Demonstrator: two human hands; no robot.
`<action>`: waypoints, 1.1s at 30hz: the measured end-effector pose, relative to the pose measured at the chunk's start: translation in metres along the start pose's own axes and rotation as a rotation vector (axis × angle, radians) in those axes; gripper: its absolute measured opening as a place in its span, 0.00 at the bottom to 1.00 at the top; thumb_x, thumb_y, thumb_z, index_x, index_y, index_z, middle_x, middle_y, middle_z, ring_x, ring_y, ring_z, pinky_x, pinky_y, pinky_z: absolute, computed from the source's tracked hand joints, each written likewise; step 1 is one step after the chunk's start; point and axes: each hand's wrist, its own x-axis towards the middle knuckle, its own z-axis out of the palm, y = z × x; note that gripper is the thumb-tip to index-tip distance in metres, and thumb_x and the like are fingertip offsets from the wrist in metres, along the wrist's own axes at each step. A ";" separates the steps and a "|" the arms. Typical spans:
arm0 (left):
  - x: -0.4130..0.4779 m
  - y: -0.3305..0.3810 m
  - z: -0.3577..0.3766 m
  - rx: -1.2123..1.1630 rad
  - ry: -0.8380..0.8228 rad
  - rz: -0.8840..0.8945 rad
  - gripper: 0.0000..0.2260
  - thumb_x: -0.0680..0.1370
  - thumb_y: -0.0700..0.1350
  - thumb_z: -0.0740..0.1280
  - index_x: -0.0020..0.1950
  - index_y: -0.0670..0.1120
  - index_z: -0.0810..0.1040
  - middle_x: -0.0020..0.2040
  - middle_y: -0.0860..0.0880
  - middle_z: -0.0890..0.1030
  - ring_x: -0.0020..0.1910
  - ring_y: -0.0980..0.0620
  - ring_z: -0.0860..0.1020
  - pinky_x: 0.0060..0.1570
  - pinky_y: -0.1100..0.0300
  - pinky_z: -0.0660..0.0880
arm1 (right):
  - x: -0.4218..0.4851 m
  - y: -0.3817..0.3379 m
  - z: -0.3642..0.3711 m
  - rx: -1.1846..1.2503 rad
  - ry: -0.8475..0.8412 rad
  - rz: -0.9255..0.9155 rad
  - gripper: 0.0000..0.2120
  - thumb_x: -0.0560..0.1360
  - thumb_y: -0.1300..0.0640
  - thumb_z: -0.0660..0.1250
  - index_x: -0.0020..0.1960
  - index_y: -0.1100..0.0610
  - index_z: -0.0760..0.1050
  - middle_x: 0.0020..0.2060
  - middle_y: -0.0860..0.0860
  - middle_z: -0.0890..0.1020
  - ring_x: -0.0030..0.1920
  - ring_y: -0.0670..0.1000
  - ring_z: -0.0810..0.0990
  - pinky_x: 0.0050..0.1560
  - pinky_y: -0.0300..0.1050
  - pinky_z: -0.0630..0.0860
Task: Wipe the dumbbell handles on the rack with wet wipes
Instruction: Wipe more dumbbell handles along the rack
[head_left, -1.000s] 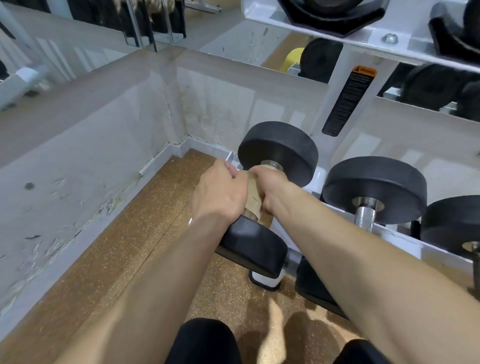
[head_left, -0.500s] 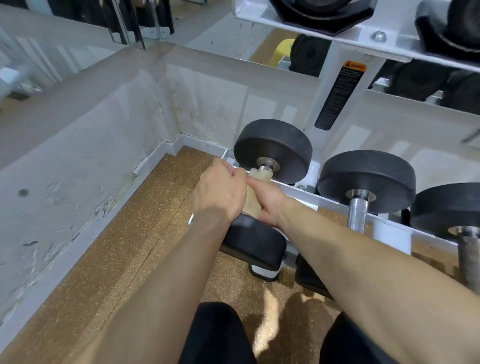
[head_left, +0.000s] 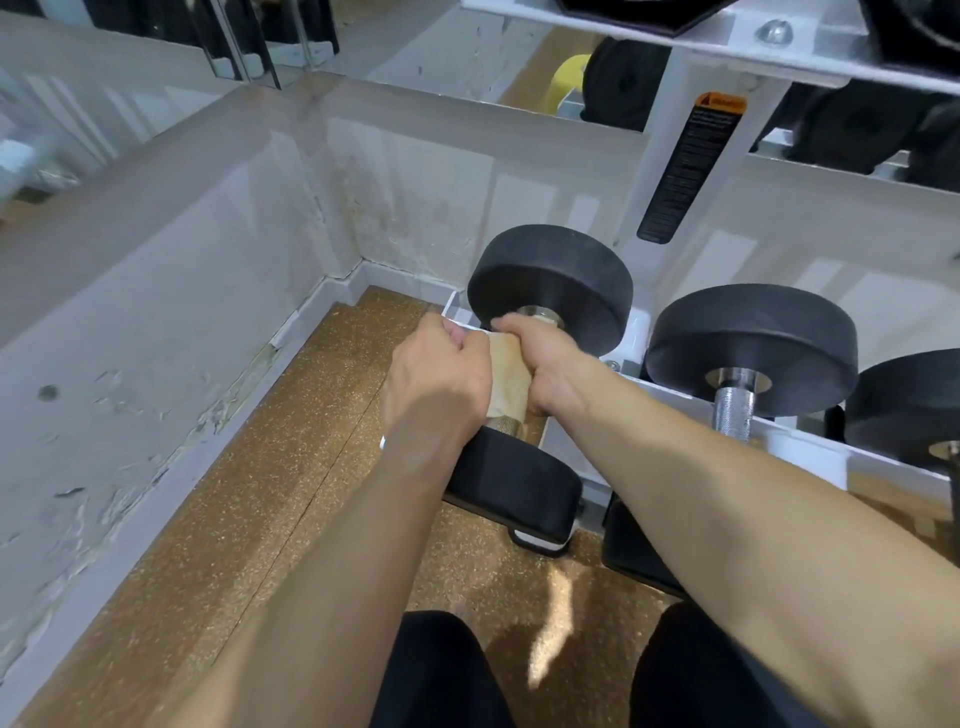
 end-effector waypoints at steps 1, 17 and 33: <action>0.000 0.000 0.001 -0.002 -0.001 -0.002 0.06 0.80 0.50 0.59 0.50 0.50 0.73 0.45 0.54 0.74 0.50 0.46 0.75 0.53 0.49 0.75 | 0.001 -0.002 -0.003 0.039 -0.038 -0.007 0.18 0.71 0.56 0.76 0.59 0.60 0.80 0.44 0.57 0.86 0.39 0.58 0.86 0.36 0.53 0.83; -0.010 0.003 -0.003 -0.037 0.014 0.046 0.10 0.78 0.51 0.59 0.52 0.49 0.76 0.52 0.49 0.79 0.52 0.44 0.76 0.54 0.50 0.73 | -0.032 0.041 -0.013 -0.300 -0.233 0.096 0.07 0.80 0.61 0.66 0.43 0.59 0.76 0.31 0.55 0.83 0.31 0.51 0.83 0.34 0.43 0.80; -0.001 -0.004 0.001 -0.023 0.033 0.054 0.09 0.79 0.50 0.58 0.51 0.49 0.75 0.50 0.49 0.79 0.51 0.44 0.76 0.56 0.47 0.75 | 0.013 0.003 -0.002 0.113 0.023 -0.103 0.28 0.65 0.58 0.79 0.63 0.61 0.77 0.49 0.59 0.86 0.45 0.60 0.87 0.49 0.62 0.83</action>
